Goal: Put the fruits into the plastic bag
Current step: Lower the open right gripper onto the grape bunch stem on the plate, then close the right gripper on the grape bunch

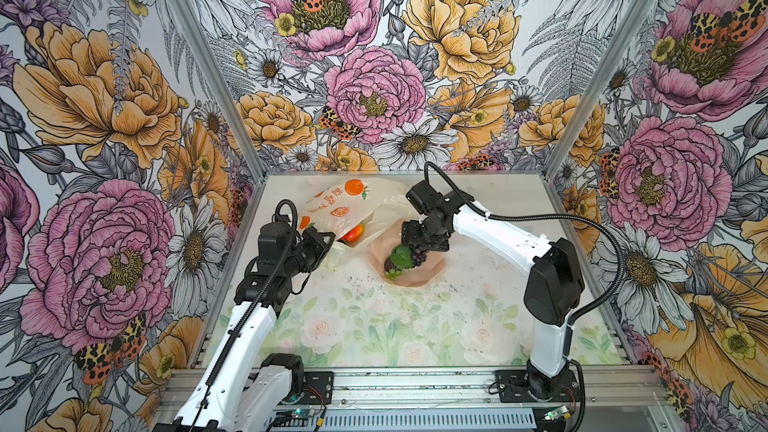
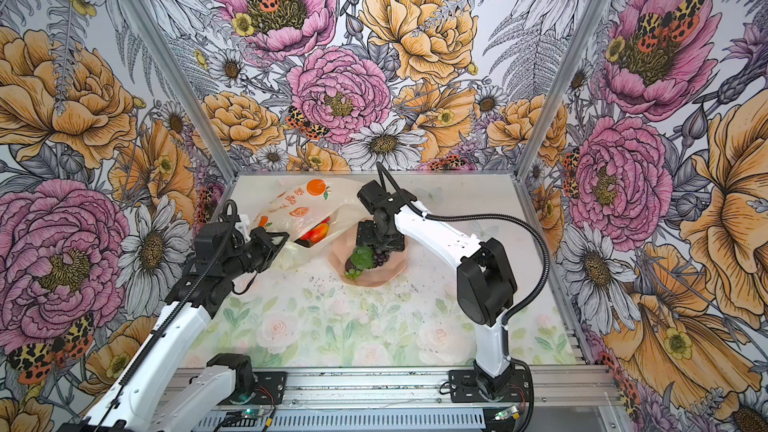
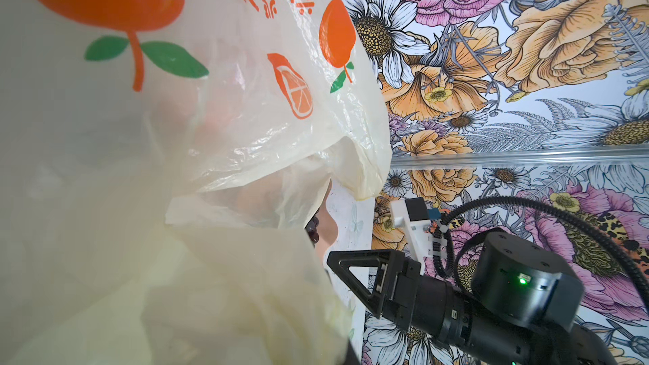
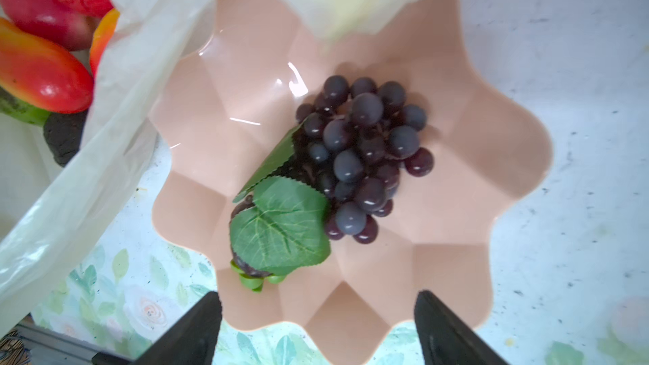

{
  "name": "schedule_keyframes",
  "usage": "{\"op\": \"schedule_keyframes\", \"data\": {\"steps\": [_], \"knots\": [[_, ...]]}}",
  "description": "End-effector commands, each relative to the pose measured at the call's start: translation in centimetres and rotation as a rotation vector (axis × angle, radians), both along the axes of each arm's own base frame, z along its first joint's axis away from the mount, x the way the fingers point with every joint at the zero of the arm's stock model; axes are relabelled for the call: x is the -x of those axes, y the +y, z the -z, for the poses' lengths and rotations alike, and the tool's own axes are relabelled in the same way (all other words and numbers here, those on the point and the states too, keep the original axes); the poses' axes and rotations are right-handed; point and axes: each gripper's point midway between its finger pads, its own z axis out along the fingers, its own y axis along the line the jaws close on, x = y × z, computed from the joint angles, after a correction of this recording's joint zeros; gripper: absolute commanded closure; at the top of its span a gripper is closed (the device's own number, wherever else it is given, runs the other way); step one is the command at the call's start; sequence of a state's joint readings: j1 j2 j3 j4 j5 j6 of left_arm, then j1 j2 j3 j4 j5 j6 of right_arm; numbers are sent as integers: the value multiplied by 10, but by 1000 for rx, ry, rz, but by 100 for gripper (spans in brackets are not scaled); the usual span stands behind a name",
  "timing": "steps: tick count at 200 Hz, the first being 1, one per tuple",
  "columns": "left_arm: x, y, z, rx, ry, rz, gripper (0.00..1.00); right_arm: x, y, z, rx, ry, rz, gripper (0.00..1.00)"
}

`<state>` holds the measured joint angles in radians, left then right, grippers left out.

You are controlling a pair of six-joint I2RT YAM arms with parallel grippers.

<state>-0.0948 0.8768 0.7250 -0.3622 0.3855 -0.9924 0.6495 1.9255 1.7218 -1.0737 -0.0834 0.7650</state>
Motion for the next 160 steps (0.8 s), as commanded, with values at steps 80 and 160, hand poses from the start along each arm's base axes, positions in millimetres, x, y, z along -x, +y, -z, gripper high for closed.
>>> {"op": "schedule_keyframes", "data": {"steps": [80, 160], "knots": [[4, 2, 8, 4, 10, -4, 100, -37, -7, 53, 107, 47, -36, 15], [0, 1, 5, 1, 10, 2, 100, -56, -9, 79, 158, 78, -21, 24]]}}
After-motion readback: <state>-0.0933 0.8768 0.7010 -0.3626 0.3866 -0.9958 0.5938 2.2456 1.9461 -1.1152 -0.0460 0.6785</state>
